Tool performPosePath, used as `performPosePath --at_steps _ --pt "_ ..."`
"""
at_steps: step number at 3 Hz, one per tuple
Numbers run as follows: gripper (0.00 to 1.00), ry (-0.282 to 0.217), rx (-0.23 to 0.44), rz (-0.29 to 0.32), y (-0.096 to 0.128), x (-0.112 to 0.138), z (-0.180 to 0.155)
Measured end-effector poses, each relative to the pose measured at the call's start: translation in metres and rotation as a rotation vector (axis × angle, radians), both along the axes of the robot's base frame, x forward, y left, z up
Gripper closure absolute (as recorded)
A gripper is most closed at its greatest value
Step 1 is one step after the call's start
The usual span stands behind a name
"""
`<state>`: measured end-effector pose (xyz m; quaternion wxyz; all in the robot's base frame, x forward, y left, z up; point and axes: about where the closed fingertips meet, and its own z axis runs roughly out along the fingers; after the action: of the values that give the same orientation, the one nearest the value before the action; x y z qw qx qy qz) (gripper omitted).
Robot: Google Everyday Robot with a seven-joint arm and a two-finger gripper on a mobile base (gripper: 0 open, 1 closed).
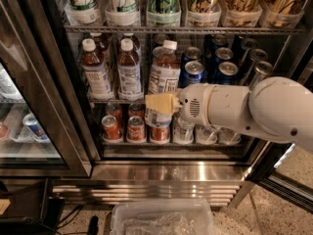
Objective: Pick blue plastic bottle from middle shelf of fridge
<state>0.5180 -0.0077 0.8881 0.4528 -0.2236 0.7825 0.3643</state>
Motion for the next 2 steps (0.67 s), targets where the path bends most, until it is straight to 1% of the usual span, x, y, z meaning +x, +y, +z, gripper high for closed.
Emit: performPosePath --at_steps 1,2 --pt "1.00 0.035 -0.045 0.071 0.009 -0.024 0.000" --pt "1.00 0.078 -0.087 0.188 0.021 -0.067 0.005"
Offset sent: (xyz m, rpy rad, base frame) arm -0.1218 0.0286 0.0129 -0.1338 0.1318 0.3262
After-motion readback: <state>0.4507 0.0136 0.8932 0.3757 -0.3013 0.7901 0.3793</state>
